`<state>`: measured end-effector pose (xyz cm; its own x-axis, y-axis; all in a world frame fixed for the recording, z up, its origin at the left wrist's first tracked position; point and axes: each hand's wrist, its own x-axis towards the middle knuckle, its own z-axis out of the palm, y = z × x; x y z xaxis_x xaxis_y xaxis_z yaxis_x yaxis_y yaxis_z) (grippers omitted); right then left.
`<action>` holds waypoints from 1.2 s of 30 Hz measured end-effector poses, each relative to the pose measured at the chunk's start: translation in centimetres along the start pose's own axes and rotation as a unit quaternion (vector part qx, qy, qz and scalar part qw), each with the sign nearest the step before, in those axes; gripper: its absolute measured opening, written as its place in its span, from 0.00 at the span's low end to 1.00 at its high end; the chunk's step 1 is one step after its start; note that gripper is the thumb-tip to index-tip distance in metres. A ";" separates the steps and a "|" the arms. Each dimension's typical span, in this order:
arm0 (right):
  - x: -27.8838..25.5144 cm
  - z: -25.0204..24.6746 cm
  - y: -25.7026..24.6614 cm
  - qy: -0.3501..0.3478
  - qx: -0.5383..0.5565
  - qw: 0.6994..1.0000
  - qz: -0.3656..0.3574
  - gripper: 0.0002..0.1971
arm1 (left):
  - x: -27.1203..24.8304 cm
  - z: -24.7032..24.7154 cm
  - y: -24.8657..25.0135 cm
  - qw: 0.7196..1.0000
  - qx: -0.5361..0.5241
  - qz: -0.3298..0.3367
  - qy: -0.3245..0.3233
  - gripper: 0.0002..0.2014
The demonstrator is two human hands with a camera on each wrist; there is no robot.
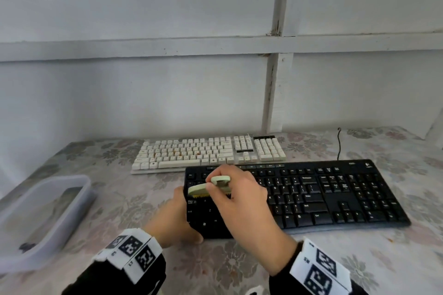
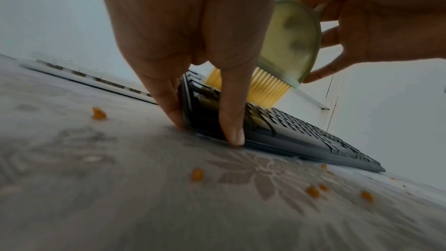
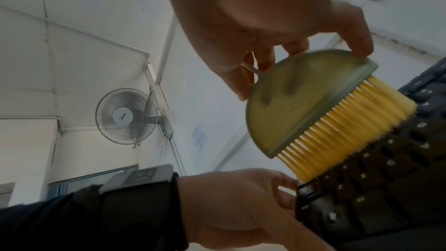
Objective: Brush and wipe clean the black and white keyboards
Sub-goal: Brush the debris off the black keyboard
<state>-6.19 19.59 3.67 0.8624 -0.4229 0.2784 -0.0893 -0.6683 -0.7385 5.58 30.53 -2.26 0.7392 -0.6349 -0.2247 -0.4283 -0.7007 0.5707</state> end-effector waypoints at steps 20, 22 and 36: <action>-0.7 -0.3 -0.7 -0.011 0.021 1.000 0.007 0.03 | 0.1 0.2 0.1 1.000 -0.012 -0.003 0.013 0.50; -0.7 -0.4 0.0 0.003 -0.011 1.000 0.025 0.03 | 0.1 0.1 0.1 1.000 -0.024 -0.002 0.008 0.50; -1.2 -2.2 2.3 0.084 -0.009 0.996 0.024 0.07 | -0.3 0.0 0.3 0.999 -0.051 0.000 -0.007 0.49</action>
<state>-8.55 17.27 3.00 0.7617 -0.5494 0.3435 -0.1375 -0.6551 -0.7429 5.22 30.50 -2.05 0.7320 -0.6396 -0.2346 -0.3721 -0.6639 0.6487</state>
